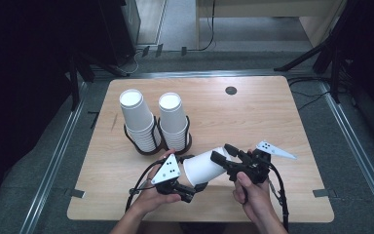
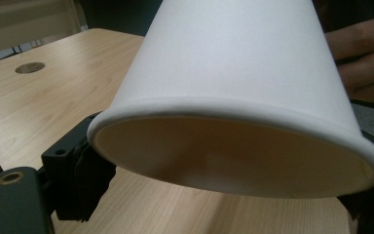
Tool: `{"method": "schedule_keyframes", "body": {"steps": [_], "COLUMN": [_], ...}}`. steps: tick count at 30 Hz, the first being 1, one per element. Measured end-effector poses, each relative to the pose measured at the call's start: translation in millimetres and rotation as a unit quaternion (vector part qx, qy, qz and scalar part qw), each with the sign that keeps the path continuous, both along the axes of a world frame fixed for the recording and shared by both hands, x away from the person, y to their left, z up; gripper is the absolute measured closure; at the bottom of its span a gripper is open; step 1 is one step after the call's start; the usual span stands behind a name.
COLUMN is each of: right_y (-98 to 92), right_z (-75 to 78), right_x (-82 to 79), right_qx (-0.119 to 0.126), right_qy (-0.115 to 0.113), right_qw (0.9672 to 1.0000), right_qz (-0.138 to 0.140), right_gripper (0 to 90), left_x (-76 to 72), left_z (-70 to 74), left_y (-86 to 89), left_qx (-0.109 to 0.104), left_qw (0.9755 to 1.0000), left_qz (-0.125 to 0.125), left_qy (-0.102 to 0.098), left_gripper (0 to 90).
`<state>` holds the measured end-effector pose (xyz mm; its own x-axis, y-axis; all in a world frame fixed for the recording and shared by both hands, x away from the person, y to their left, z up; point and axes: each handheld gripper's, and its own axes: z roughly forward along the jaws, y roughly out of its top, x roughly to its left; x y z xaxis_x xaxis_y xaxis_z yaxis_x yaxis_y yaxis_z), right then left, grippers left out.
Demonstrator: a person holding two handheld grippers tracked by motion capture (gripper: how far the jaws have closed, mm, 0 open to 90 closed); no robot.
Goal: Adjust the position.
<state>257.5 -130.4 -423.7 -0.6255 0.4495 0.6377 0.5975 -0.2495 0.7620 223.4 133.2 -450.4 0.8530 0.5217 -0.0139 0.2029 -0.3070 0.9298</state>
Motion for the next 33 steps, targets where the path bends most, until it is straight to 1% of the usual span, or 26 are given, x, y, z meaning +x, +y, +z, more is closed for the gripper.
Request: {"method": "schedule_keyframes", "body": {"steps": [4,7,10,11,15,17,18,19,20,21,24,27,29,30,33], "right_y": [-0.4,-0.8,-0.6,-0.5,-0.1,-0.1,-0.2,0.0,0.3,0.3,-2.2,-7.9,-12.9,-15.3,-21.5], "right_z": [2.7,5.0,9.1,10.8,17.0,20.4,22.1,23.6,25.3,26.8,31.2,37.4,41.2,43.1,47.1], "right_x": [0.3,0.1,-0.8,-1.7,-4.9,-7.0,-8.3,-9.5,-10.7,-11.8,-13.5,-15.0,-15.7,-16.3,-17.9], "right_qx": [-0.019,-0.036,-0.05,-0.059,-0.089,-0.11,-0.123,-0.138,-0.16,-0.175,-0.197,-0.208,-0.218,-0.222,-0.235], "right_qy": [-0.016,-0.029,-0.038,-0.043,-0.071,-0.09,-0.1,-0.113,-0.127,-0.137,-0.162,-0.182,-0.198,-0.201,-0.219], "right_qw": [0.9997,0.9989,0.998,0.9973,0.9935,0.9898,0.9872,0.9839,0.9787,0.9748,0.9667,0.9609,0.9556,0.9539,0.9469], "right_qz": [-0.001,-0.001,0.001,0.0,-0.005,-0.008,-0.011,-0.014,-0.016,-0.019,-0.018,-0.017,-0.014,-0.012,-0.001], "right_gripper": [19.9,17.8,15.4,14.8,14.0,13.9,13.8,13.7,13.6,13.6,13.7,14.0,14.3,14.4,14.8], "left_x": [-0.3,0.0,0.4,0.4,1.7,1.9,2.0,2.3,2.5,2.5,2.4,2.6,4.1,5.2,7.8], "left_z": [0.3,0.9,0.8,0.3,-1.1,-1.4,-1.5,-1.4,-1.3,-1.2,-0.7,-0.9,-0.3,0.3,2.7], "left_y": [0.5,1.5,2.3,2.4,4.2,4.7,4.8,4.7,4.5,4.3,4.6,7.4,10.9,13.1,17.8], "left_qx": [0.007,0.011,0.015,0.012,0.023,0.028,0.032,0.037,0.039,0.041,0.053,0.062,0.066,0.065,0.065], "left_qw": [1.0,0.9999,0.9998,0.9999,0.9997,0.9995,0.9993,0.9991,0.9991,0.9989,0.9983,0.9977,0.9975,0.9975,0.9974], "left_qz": [-0.005,-0.01,-0.009,-0.008,-0.011,-0.014,-0.015,-0.016,-0.016,-0.016,-0.02,-0.02,-0.019,-0.017,-0.016], "left_qy": [0.001,0.002,0.002,0.005,0.006,0.009,0.009,0.009,0.01,0.012,0.014,0.019,0.02,0.022,0.026], "left_gripper": [9.1,9.4,9.4,9.4,9.5,9.6,9.6,9.6,9.6,9.6,9.6,9.8,9.9,9.9,10.1]}}
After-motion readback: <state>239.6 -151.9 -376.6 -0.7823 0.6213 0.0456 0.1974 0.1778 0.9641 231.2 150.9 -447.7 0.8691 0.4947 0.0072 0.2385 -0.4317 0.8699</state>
